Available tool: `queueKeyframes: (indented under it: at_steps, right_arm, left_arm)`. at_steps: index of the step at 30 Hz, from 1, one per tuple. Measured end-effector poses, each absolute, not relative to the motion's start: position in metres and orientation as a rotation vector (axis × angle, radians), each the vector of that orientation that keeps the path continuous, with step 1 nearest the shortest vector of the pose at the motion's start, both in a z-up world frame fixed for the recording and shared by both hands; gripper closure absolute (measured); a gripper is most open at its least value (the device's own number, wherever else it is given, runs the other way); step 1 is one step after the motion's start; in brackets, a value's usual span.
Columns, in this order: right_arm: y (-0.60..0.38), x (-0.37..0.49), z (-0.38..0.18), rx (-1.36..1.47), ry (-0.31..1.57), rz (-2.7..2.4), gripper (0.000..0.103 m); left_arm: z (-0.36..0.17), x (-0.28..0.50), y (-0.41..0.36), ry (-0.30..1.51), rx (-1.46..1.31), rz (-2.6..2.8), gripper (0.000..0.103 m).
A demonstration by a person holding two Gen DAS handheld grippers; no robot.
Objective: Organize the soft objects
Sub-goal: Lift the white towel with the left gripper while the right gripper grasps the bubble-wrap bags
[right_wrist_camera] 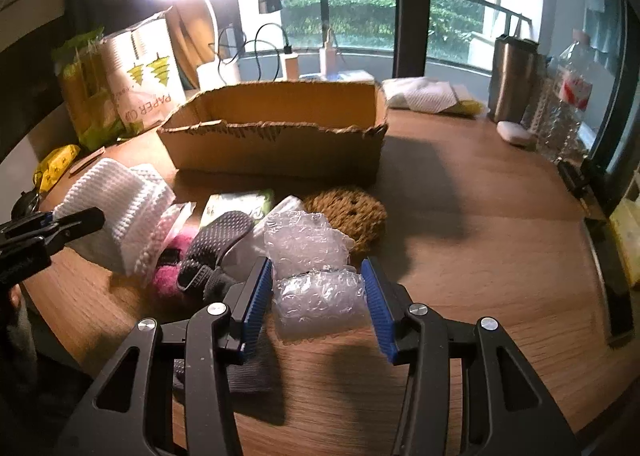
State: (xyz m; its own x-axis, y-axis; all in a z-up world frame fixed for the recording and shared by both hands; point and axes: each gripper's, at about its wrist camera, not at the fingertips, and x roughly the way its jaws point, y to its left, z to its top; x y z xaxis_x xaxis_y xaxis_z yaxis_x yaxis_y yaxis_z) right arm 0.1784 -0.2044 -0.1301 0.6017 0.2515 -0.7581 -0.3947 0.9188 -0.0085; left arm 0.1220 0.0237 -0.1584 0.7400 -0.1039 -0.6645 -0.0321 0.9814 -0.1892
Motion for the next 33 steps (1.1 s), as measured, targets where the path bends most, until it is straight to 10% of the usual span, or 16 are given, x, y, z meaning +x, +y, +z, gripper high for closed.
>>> queueKeyframes:
  at_steps: [33]
  right_arm:
    - [-0.202, 0.228, -0.055, -0.174, 0.666, 0.413, 0.054]
  left_arm:
    - [-0.065, 0.16, 0.018, 0.473, -0.147, -0.063, 0.074]
